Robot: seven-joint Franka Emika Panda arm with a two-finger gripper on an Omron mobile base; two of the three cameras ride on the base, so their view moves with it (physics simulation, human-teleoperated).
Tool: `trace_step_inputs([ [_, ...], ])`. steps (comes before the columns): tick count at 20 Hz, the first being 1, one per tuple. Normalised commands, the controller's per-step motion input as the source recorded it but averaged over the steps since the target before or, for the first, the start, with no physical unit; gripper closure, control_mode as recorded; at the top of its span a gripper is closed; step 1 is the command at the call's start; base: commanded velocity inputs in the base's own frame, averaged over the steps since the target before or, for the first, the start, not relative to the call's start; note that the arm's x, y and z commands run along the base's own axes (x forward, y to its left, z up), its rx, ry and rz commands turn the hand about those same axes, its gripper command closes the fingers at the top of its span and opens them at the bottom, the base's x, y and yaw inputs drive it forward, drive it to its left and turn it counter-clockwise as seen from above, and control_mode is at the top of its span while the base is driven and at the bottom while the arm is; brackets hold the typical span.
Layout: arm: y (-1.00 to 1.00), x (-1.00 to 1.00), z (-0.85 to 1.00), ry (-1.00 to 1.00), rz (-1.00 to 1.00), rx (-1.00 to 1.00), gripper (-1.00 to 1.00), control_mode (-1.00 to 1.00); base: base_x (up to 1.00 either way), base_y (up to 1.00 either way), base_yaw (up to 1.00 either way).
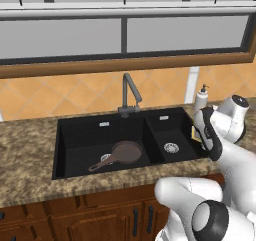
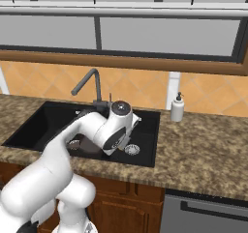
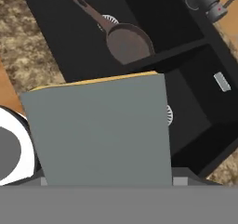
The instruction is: Pick the pan and sponge and place them into the sink. Then turn on the water.
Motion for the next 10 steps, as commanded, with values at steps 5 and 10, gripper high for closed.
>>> trace_step_inputs([
  [5,1.00,0.00,0.66,0.17,0.16,-0.24,1.00,-1.00,0.00,0.00,0.00],
  [10,1.00,0.04,0.26,0.14,0.06,-0.26,1.00,-1.00,0.00,0.00,0.00],
])
